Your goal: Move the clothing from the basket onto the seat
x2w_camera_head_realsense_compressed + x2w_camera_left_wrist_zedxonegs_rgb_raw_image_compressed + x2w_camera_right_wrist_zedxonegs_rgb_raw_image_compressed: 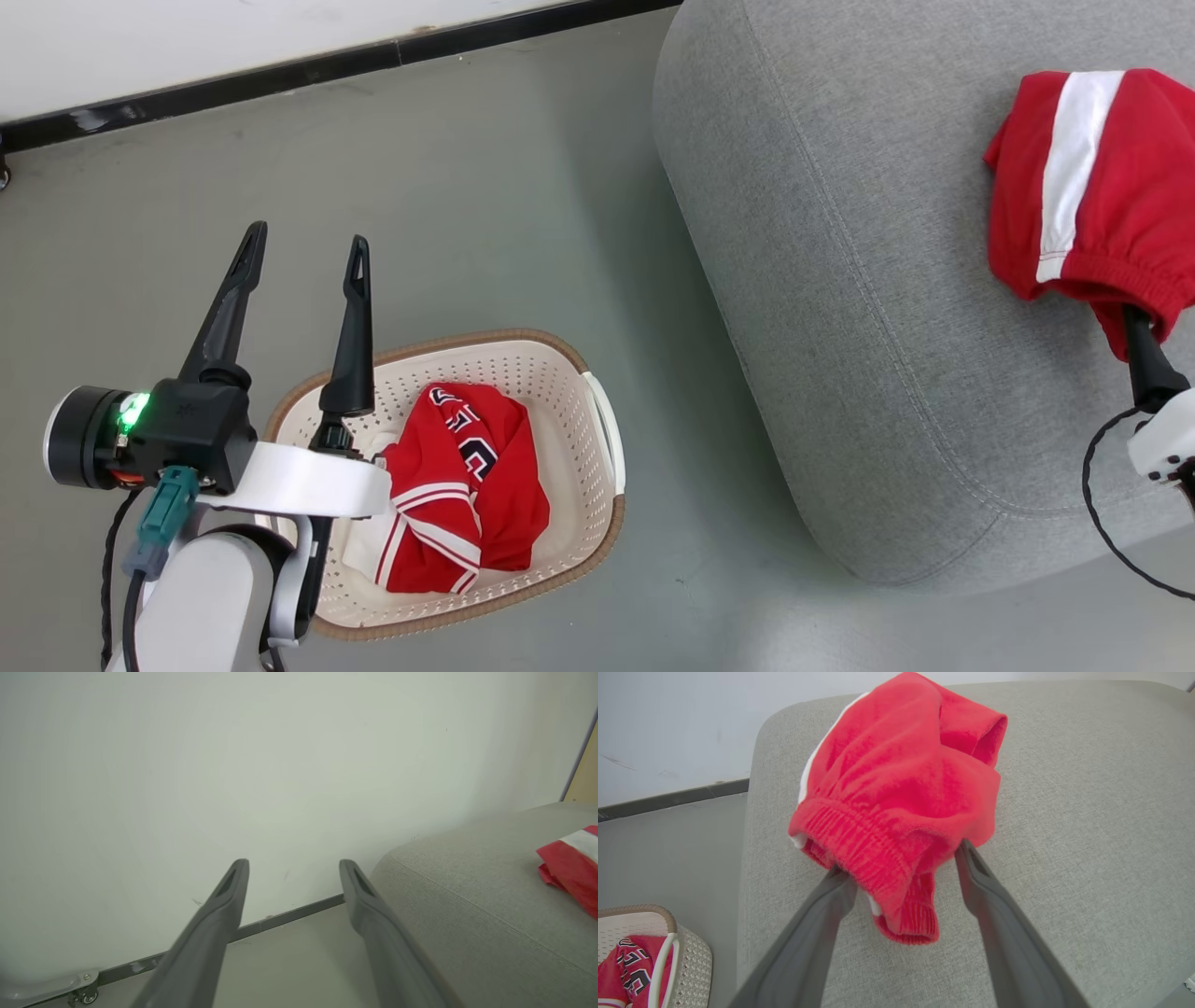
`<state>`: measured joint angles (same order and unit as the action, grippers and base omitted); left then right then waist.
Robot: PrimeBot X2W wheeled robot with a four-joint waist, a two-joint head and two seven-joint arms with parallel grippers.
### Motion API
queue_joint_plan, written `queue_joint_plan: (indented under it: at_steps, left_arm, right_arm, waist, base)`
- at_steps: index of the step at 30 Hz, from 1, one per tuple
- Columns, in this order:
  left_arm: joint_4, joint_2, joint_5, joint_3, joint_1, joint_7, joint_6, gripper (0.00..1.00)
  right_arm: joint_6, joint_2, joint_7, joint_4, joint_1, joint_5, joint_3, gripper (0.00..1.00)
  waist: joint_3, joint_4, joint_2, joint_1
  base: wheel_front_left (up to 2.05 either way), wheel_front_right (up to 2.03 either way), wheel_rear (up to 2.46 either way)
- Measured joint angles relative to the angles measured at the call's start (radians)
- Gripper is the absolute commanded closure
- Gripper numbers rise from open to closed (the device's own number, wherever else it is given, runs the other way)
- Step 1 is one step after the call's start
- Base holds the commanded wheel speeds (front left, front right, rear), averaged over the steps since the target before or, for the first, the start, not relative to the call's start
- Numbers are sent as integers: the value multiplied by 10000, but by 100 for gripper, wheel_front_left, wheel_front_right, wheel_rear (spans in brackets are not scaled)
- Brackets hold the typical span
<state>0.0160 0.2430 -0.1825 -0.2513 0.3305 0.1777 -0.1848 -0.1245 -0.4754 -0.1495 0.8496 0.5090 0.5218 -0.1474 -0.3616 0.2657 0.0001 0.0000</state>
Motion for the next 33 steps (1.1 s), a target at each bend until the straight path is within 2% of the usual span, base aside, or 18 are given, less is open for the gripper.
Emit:
queue_joint_plan:
  at_steps: [16,25,33]
  left_arm:
    - [151,4,-105,182,-209,176,-61,0]
    - [280,-40,-284,374,-229,351,-146,0]
    - [374,-217,-376,619,-493,433,-378,0]
  right_arm:
    - [0,-84,268,-1894,-1417,384,-472,0]
    - [0,-249,265,-3382,-1442,184,-644,0]
    - [2,-230,263,-4383,-1235,-242,-754,0]
  waist:
    - [231,453,0,0]
    - [504,642,0,0]
    - [811,407,0,0]
  base:
    - [0,0,0]
    - [0,0,0]
    - [0,0,0]
